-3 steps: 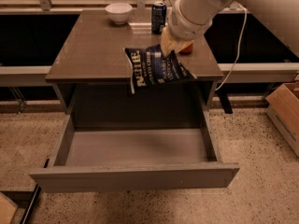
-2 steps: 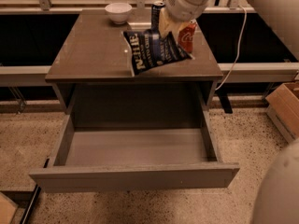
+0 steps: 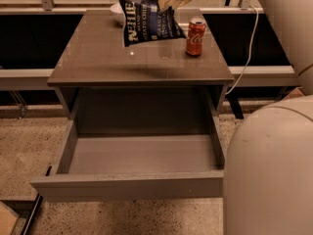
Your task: Pick blue chip bag from top drawer and place on counter
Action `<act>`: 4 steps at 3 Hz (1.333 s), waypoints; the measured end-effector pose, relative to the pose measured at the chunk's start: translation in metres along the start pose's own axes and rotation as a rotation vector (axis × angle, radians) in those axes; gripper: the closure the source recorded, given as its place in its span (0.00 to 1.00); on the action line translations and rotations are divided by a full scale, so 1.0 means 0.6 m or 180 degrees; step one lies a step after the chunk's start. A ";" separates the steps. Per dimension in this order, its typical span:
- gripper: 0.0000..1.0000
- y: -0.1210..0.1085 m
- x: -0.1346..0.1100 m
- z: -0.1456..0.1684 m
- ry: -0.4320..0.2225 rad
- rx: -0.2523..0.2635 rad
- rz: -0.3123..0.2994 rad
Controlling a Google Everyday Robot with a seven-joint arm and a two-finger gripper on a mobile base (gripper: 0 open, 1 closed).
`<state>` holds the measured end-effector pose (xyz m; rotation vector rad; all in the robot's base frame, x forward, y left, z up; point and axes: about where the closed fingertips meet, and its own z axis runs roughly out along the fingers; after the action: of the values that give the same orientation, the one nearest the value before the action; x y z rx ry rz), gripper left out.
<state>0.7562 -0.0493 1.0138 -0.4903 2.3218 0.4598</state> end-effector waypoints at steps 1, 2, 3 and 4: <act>1.00 -0.011 0.001 0.092 -0.0042 -0.0220 0.0064; 0.81 -0.014 0.009 0.108 0.0004 -0.0225 0.0077; 0.59 -0.012 0.011 0.114 0.0020 -0.0235 0.0077; 0.34 -0.009 0.013 0.121 0.0037 -0.0245 0.0076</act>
Offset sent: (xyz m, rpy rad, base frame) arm 0.0291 0.0158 -0.0319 0.0560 0.0084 0.0275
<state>0.7948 -0.0230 0.9573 -0.5038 2.3300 0.5610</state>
